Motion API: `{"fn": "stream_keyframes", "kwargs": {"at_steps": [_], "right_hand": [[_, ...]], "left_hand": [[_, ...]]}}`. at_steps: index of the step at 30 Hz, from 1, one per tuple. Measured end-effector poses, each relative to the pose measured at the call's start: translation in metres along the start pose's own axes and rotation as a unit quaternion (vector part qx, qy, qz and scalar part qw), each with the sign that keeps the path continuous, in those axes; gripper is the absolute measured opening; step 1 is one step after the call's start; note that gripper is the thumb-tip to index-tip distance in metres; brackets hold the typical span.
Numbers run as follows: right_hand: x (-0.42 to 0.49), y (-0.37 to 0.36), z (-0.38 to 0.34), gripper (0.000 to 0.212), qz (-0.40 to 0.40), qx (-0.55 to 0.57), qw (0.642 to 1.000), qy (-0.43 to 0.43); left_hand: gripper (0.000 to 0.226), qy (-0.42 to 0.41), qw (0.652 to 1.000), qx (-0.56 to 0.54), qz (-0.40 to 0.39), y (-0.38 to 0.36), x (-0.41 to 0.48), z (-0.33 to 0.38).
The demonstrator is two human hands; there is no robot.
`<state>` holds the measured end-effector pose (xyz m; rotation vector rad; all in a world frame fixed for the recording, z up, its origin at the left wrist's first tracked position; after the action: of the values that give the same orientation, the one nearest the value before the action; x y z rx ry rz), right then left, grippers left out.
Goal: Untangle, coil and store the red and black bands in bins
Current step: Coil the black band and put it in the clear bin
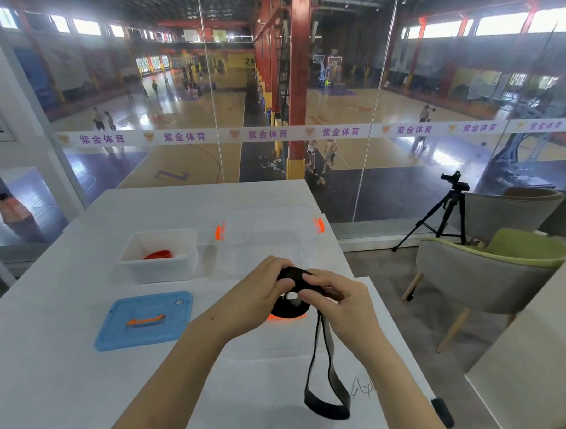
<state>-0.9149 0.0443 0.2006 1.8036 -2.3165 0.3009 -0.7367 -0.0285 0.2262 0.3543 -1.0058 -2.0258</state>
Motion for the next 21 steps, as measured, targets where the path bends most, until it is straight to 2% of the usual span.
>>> {"fn": "stream_keyframes", "kwargs": {"at_steps": [3, 6, 11, 15, 17, 21], "right_hand": [[-0.001, 0.001, 0.003, 0.032, 0.038, 0.011, 0.999, 0.013], [-0.001, 0.003, 0.007, 0.028, 0.067, 0.045, 0.997, 0.013], [-0.006, 0.001, 0.011, 0.03, 0.089, 0.087, 0.992, 0.008], [-0.01, -0.004, 0.013, 0.029, 0.102, 0.087, 0.991, 0.008], [-0.01, -0.004, 0.013, 0.027, 0.108, 0.079, 0.991, 0.002], [-0.009, 0.002, 0.013, 0.023, 0.117, 0.063, 0.991, -0.004]], "left_hand": [[0.017, 0.019, 0.994, -0.088, 0.055, -0.012, -0.002, 0.001], [0.02, 0.041, 0.972, -0.192, 0.129, -0.02, -0.005, 0.01], [0.025, 0.071, 0.91, -0.339, 0.228, -0.031, -0.007, 0.026], [0.03, 0.107, 0.85, -0.448, 0.255, -0.04, -0.002, 0.025], [0.029, 0.107, 0.862, -0.433, 0.24, -0.039, -0.002, 0.023], [0.026, 0.075, 0.911, -0.366, 0.172, -0.03, -0.003, 0.009]]}}
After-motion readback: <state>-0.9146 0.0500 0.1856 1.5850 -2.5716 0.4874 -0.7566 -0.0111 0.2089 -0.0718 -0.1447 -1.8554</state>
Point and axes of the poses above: each hand's wrist, its own x-axis towards the middle knuckle, its own y-axis out of the back of the hand, z = x × y, the point moved 1 cm from there along x, towards the middle knuckle, and after that the axes turned 3 degrees about x, right-handed, at the moved point
